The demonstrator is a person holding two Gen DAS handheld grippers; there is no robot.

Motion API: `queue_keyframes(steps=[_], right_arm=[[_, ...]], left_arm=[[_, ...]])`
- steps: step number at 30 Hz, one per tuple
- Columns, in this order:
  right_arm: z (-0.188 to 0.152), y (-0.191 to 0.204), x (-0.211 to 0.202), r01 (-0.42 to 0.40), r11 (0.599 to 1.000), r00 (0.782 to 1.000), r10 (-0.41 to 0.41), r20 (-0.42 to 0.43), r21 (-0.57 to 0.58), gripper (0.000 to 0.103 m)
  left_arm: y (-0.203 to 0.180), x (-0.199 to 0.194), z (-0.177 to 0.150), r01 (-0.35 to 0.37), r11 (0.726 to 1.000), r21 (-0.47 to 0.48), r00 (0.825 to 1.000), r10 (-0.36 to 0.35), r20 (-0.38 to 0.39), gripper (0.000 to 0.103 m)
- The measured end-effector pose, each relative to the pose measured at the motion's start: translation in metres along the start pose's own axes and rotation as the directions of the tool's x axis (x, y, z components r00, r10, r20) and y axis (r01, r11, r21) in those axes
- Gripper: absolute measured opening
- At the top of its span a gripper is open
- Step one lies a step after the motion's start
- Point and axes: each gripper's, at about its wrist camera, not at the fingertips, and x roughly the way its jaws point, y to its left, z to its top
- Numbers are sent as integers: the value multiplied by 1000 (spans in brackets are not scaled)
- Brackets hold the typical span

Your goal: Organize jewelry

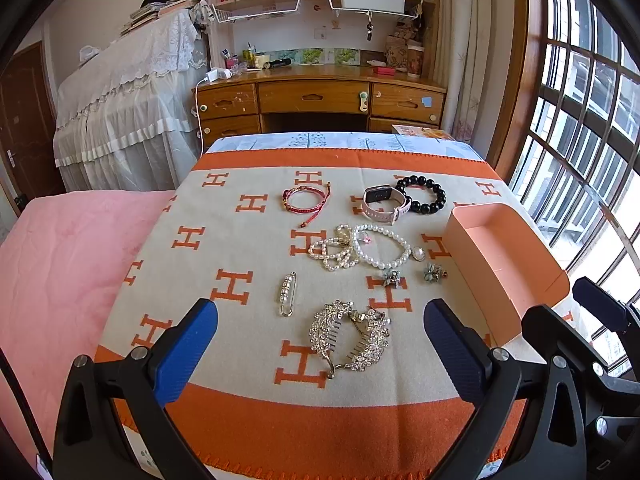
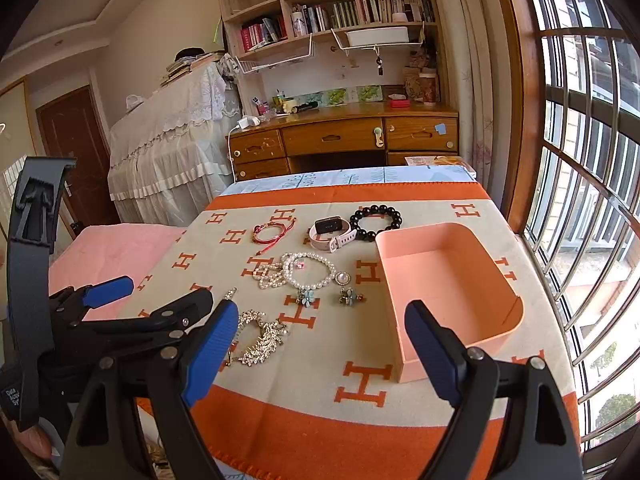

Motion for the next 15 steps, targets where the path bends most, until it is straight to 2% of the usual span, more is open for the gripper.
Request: queue_keyframes(steps=[15], right_arm=[[-7, 2, 4, 0, 1000, 1000, 0, -5, 14, 87]], left_arm=[[-2, 0, -5, 7, 1000, 10, 1000, -7, -18, 102]])
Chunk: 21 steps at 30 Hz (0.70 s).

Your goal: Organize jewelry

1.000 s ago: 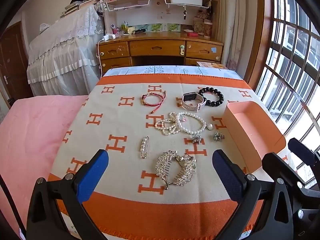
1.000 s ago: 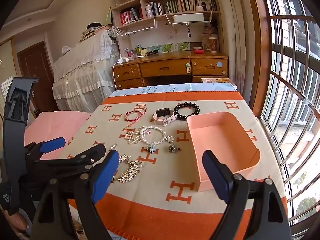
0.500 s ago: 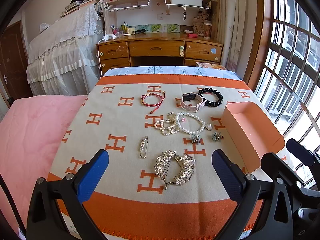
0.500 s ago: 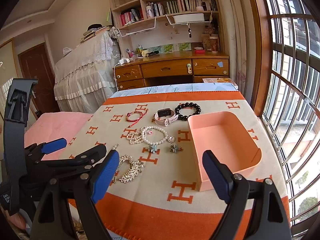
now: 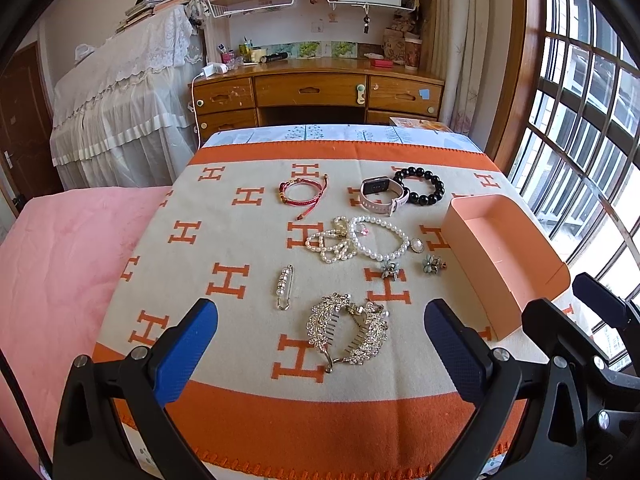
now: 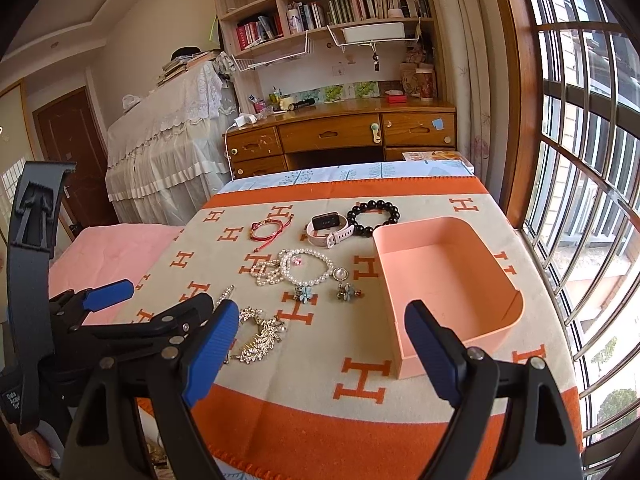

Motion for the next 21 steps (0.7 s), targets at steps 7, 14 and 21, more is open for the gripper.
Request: queue_keyframes(steps=[7, 14, 21], right_arm=[[2, -1, 0, -6, 1000, 1000, 6, 1, 5, 87], [1, 0, 0, -5, 1000, 1000, 5, 0, 6, 87], [2, -1, 0, -6, 1000, 1000, 6, 1, 7, 87]], left_arm=[[-2, -2, -3, 5, 1000, 1, 1000, -5, 4, 102], [0, -1, -2, 3, 1000, -1, 1000, -3, -1, 102], [1, -1, 0, 4, 1000, 0, 1000, -4, -1, 102]])
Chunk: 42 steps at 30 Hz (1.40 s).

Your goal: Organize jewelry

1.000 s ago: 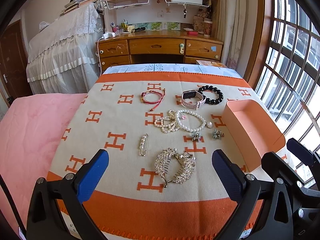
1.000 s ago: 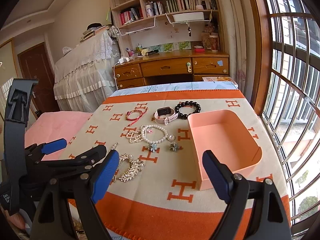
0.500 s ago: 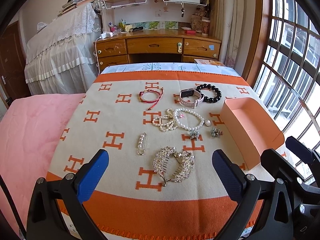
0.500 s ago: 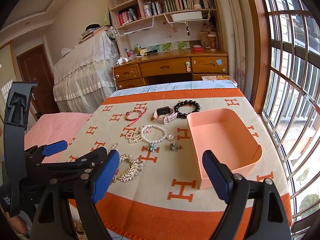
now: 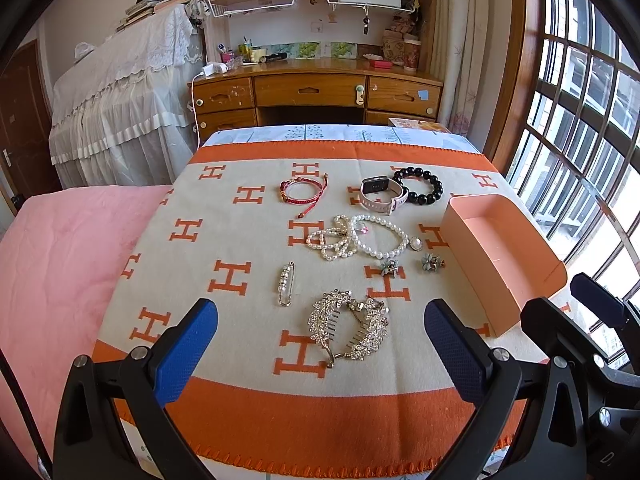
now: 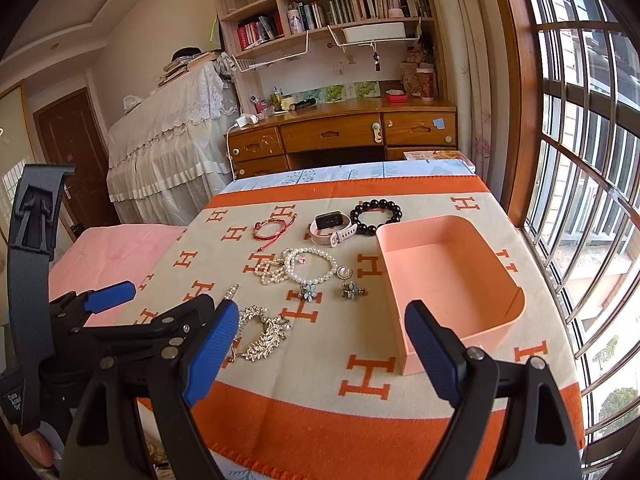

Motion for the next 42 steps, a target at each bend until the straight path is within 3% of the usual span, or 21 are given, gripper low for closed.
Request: queue_keyframes(steps=[17, 26, 42], right_arm=[[1, 2, -9, -6, 1000, 1000, 6, 11, -2, 87], [1, 7, -6, -11, 1000, 1000, 10, -12, -15, 87], [50, -1, 19, -47, 997, 998, 45, -34, -60, 85]], left_arm=[[0, -3, -4, -1, 1000, -2, 1000, 1, 12, 102], [2, 3, 1, 29, 999, 21, 999, -28, -18, 102], [2, 21, 44, 6, 997, 79, 1000, -4, -20, 102]])
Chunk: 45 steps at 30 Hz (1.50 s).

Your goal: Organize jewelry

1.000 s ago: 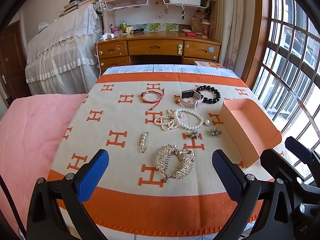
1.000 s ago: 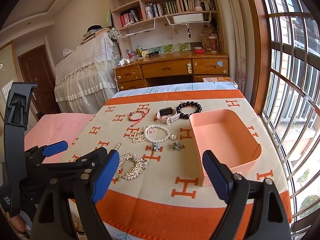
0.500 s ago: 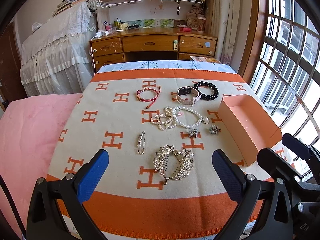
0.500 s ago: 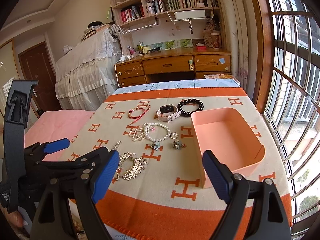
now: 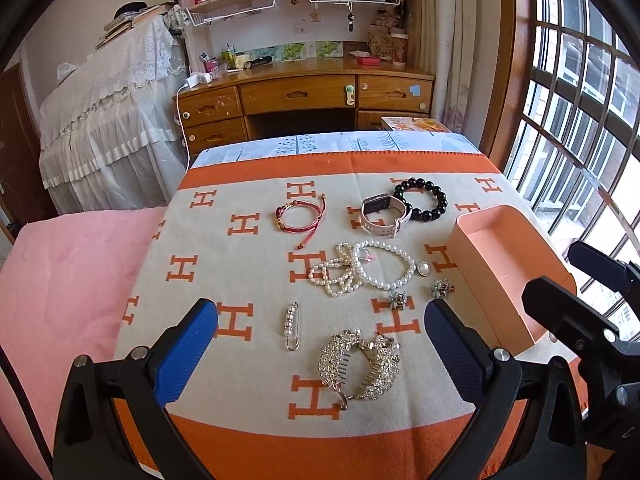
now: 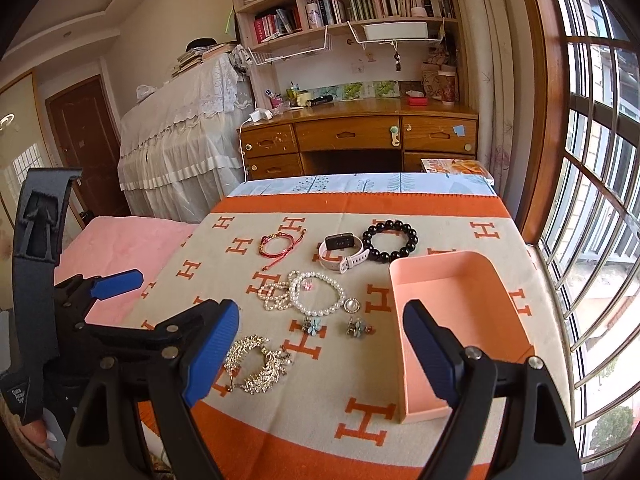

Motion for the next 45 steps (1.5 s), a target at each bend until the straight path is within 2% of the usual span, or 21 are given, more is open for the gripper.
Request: queue_keyframes(steps=[11, 16, 23, 26, 29, 31, 33, 35, 39, 42, 44, 45], right_arm=[[64, -18, 20, 20, 999, 1000, -20, -11, -44, 85], [95, -35, 39, 35, 999, 998, -36, -44, -33, 85], [124, -68, 82, 58, 998, 990, -56, -131, 13, 82], [132, -87, 112, 76, 996, 979, -64, -193, 53, 80], [133, -108, 150, 97, 989, 956, -62, -286, 108, 74], [128, -121, 177, 119, 983, 932, -62, -356, 142, 65], [120, -131, 202, 137, 977, 905, -56, -421, 164, 57], [112, -137, 224, 154, 973, 877, -54, -477, 173, 54], [99, -145, 257, 201, 965, 826, -74, -559, 169, 42], [93, -144, 272, 216, 966, 804, -91, -588, 145, 33], [92, -136, 274, 224, 970, 807, -131, -575, 94, 31], [91, -133, 276, 226, 972, 802, -145, -580, 69, 28]], left_arm=[[9, 26, 54, -22, 998, 51, 1000, 21, 9, 102], [8, 49, 79, 5, 997, 78, 1000, -4, -18, 102], [-4, 83, 103, -13, 990, 140, 999, 18, -32, 102], [-14, 106, 111, 8, 986, 167, 998, 2, -61, 102], [-24, 134, 117, 44, 982, 182, 993, -22, -118, 102], [-27, 156, 119, 87, 982, 167, 982, -56, -181, 99], [-29, 174, 120, 128, 982, 138, 967, -93, -236, 92], [-30, 190, 120, 156, 982, 106, 954, -122, -275, 90], [-34, 206, 122, 188, 979, 75, 933, -154, -326, 79], [-38, 214, 121, 192, 978, 81, 925, -152, -347, 72], [-40, 220, 121, 181, 979, 96, 924, -136, -359, 70], [-42, 222, 121, 177, 979, 104, 923, -129, -363, 69]])
